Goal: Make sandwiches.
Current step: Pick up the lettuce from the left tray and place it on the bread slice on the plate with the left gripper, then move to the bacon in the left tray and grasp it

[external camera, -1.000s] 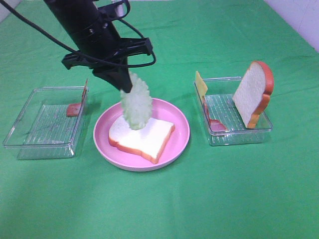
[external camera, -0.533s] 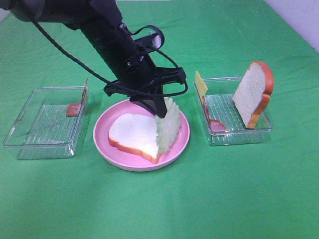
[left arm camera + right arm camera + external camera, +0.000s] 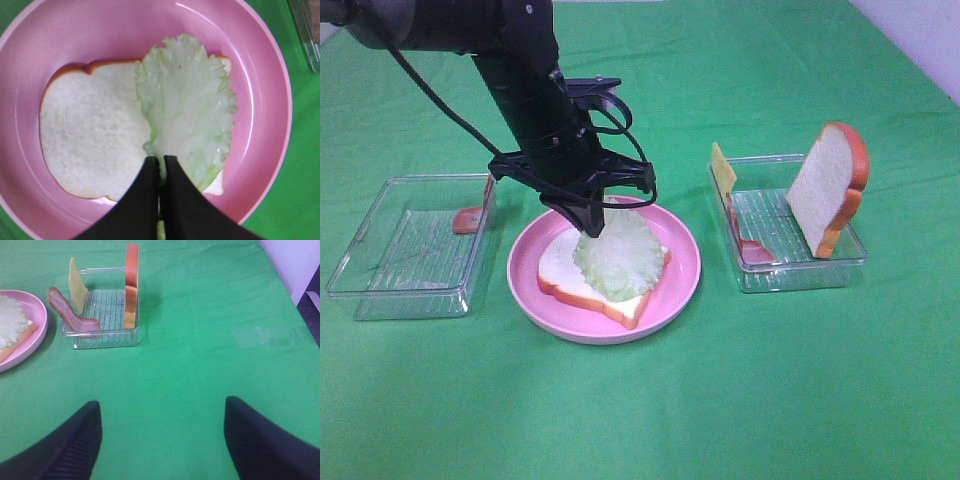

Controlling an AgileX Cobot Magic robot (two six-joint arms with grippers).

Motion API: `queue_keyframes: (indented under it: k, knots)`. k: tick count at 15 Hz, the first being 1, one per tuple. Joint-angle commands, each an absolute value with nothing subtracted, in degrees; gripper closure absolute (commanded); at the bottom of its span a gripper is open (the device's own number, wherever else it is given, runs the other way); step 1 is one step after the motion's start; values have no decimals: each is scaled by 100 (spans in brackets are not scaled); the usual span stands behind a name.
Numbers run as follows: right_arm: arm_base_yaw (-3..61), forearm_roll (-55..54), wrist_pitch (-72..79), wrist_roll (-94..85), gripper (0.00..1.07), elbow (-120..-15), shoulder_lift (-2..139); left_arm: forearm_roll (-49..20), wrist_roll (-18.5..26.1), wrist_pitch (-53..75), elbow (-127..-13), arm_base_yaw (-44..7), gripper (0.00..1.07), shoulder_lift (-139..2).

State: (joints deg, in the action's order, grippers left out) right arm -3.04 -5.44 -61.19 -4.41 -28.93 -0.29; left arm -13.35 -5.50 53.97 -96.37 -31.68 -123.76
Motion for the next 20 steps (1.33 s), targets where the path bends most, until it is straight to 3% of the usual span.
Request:
queue_keyframes:
  k: [1, 3, 6, 8, 15, 16, 20]
  knots:
    - [-327, -521, -6062, -413, 41, -2899, -74, -1209, -676, 5466, -9649, -3174, 106, -12382]
    - [-327, -521, -6062, -413, 41, -2899, -74, -1146, -745, 5466, -9649, -3174, 90, -12382]
    - [-327, -521, -6062, -413, 41, -2899, -74, -1146, -745, 5455, -9654, -3174, 51, -12370]
    - [-327, -521, -6062, -413, 41, -2899, -74, -1146, -745, 5449, -9660, -3163, 38, -12364]
    - [-327, -521, -6062, -413, 41, -2899, -74, -814, -1427, 6709, -11144, -2836, 34, -12364]
    - [-327, -521, -6062, -413, 41, -2899, -74, -573, -1604, 7196, -11591, -2584, 34, -12370]
    - [-327, -521, -6062, -413, 41, -2899, -74, -573, -1627, 7380, -11648, -2040, 34, -12382]
